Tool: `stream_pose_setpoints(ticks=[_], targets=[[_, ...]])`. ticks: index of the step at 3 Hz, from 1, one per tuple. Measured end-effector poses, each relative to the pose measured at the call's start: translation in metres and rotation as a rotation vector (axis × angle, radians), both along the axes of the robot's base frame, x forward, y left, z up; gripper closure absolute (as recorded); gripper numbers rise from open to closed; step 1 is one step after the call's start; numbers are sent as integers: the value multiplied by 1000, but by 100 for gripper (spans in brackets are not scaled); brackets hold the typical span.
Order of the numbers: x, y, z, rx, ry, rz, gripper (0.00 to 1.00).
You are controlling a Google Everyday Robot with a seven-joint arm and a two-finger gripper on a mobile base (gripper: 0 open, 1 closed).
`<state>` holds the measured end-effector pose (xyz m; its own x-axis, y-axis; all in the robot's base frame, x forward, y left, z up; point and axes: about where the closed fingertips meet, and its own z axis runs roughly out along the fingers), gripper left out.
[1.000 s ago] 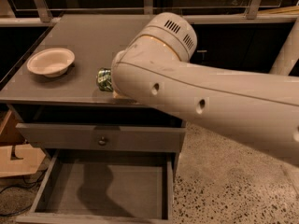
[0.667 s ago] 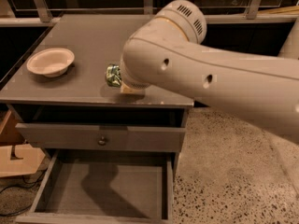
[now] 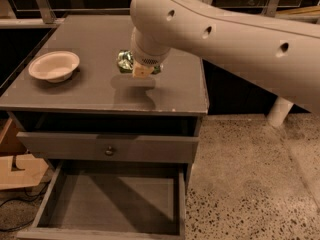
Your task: Pick green can from middle drawer and place on counter
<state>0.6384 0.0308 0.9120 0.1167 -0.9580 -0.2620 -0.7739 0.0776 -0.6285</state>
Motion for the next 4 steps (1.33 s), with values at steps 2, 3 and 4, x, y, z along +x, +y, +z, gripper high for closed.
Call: stream_pose_setpoints(ticks=[2, 3, 4], targets=[[9, 6, -1, -2, 43, 31, 100], [7, 25, -10, -37, 98, 108, 100], [0, 45, -22, -85, 146, 190, 100]])
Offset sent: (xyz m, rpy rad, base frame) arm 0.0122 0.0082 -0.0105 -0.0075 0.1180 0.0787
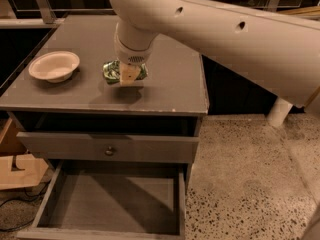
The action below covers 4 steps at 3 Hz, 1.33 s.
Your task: Pick green can from middle drawer and place on counter
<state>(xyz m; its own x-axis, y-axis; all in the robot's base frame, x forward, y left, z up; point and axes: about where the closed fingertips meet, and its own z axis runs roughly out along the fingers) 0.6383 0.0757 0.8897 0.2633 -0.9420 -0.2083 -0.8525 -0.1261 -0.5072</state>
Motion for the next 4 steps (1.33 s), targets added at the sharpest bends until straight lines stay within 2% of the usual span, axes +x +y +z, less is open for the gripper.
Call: stream_pose_setpoints(ticks=[1, 2, 3, 4], targets=[[-3, 9, -6, -22, 21, 39, 100], [-5, 13, -11, 19, 35, 73, 100], [7, -18, -13, 125, 117, 45, 100], [15, -31, 1, 220, 196, 15, 100]])
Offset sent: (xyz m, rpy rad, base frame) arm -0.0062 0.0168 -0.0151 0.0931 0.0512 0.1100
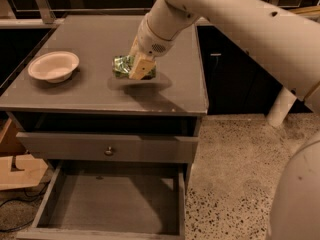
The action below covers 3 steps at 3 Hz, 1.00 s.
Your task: Pick green can from middle drawer and place on counter
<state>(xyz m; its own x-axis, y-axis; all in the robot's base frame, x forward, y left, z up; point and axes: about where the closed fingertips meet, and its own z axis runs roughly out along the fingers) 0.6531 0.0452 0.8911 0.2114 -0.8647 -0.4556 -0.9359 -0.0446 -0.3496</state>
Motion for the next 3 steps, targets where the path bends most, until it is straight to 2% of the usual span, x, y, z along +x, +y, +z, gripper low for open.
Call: stream_pose_setpoints(ticks=[1, 3], targets=[[4, -5, 2, 28, 45, -12, 100], [4, -2, -4, -14, 58, -25, 100]])
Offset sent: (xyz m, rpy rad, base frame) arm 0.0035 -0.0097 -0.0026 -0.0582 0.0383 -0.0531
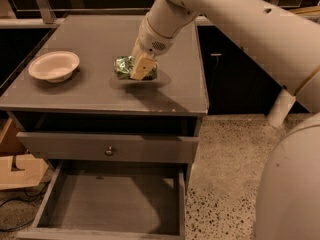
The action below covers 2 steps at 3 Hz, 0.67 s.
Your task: Pick green can from middle drawer and place on counter
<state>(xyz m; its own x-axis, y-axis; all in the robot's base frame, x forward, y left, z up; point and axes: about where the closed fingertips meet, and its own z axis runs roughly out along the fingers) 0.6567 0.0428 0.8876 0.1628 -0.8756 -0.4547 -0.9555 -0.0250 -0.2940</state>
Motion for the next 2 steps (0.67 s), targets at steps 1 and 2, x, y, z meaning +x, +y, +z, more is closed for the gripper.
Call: stream_pose_setpoints(ticks=[1, 2], targets=[[3, 9, -15, -14, 34, 23, 100], [3, 10, -17, -16, 38, 24, 100]])
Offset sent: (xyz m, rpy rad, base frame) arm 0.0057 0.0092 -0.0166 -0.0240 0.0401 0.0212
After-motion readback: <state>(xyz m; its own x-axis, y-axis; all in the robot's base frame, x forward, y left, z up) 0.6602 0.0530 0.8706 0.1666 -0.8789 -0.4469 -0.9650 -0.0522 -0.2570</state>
